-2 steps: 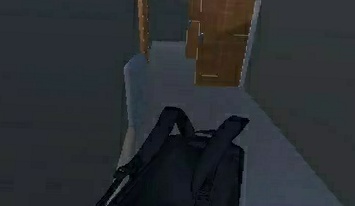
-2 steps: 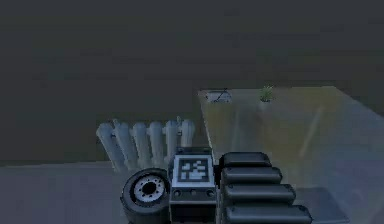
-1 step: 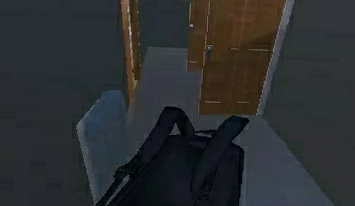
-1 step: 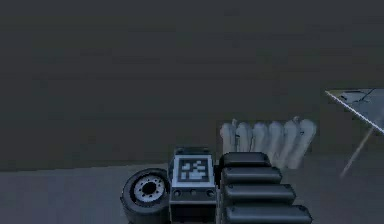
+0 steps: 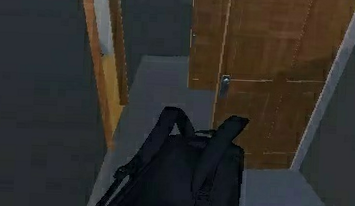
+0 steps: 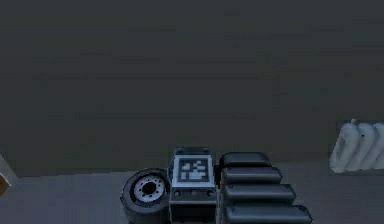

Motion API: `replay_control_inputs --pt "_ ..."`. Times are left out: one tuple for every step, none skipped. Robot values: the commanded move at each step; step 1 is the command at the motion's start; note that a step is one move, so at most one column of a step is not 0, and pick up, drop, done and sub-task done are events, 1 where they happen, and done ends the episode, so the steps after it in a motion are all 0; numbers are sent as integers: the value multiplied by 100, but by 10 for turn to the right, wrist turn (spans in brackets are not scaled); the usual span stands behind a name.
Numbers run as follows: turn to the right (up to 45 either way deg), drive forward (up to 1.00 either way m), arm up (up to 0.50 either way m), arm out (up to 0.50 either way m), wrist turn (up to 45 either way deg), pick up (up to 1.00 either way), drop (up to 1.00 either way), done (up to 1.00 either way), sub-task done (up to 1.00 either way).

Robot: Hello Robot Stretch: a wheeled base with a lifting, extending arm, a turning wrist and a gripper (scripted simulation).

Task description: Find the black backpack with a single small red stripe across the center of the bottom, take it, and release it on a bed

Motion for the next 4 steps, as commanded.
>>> replay_control_inputs --pt "30 0 0 0 0 0 0 0 0" --pt "0 100 0 0 0 0 0 0 0" --pt "0 15 0 0 0 0 0 0 0" --pt "-60 0 0 0 0 0 0 0 0"
